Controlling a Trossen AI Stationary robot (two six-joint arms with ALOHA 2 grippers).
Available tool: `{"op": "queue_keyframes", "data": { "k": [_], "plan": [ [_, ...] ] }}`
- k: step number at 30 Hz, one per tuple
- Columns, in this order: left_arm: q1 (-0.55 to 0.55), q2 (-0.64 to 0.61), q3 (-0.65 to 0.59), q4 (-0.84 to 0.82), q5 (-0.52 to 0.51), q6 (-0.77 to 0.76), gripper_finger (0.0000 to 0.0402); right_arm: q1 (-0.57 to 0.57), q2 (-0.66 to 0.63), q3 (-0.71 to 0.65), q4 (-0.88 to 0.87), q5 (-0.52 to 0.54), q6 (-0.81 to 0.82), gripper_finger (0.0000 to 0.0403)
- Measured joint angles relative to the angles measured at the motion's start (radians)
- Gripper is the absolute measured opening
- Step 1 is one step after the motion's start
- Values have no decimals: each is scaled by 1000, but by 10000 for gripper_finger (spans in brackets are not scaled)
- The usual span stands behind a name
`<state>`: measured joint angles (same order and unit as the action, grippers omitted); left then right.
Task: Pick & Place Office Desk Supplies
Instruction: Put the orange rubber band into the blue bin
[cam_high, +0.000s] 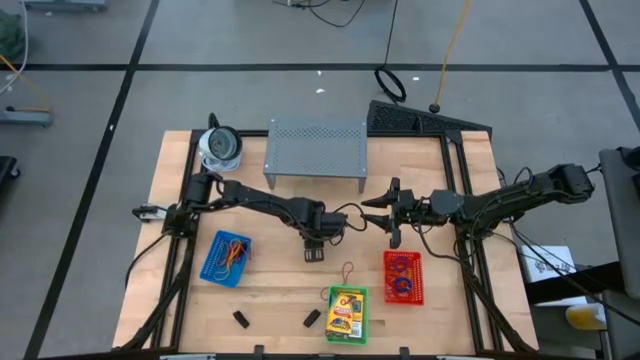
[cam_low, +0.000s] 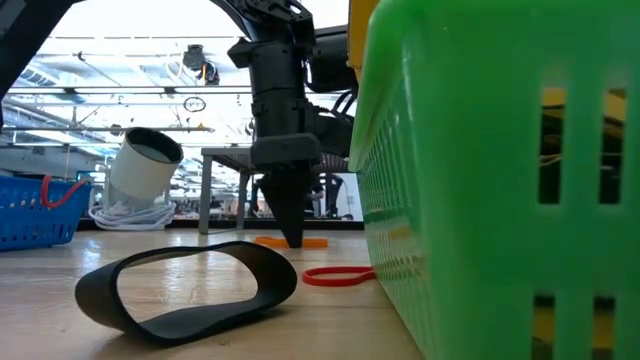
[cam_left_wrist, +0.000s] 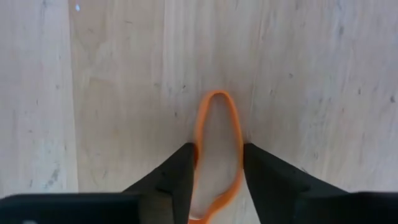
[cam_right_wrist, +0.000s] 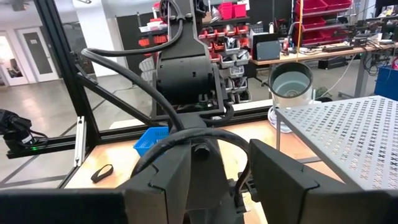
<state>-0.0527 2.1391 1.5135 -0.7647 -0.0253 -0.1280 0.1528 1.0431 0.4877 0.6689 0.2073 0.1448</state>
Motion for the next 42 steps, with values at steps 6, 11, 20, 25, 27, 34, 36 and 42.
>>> {"op": "queue_keyframes", "data": {
  "k": [6, 11, 20, 25, 27, 34, 36, 42],
  "plan": [
    [-12, 0, 0, 9, -11, -7, 108, 0, 0, 0, 0, 0, 0, 155],
    [-15, 0, 0, 14, -14, -14, 68, 0, 0, 0, 0, 0, 0, 155],
    [-15, 0, 0, 10, 0, -13, 8, 0, 0, 0, 0, 0, 0, 155],
    [-15, -6, 1, -39, 41, -16, 4, 0, 0, 0, -2, 1, 0, 155],
    [-18, -14, 0, -56, 43, -17, 3, 0, 0, 0, -4, 1, -2, 155],
    [-24, -85, -5, -108, 82, -29, 2, 0, 0, 0, -7, 1, -3, 155],
    [-24, -109, -5, -135, 105, -31, 2, 0, 0, 0, -7, 1, -3, 155],
    [-47, -189, -3, -219, 111, -63, 1, 0, 0, 0, -7, 1, -8, 155]
  ]
}}
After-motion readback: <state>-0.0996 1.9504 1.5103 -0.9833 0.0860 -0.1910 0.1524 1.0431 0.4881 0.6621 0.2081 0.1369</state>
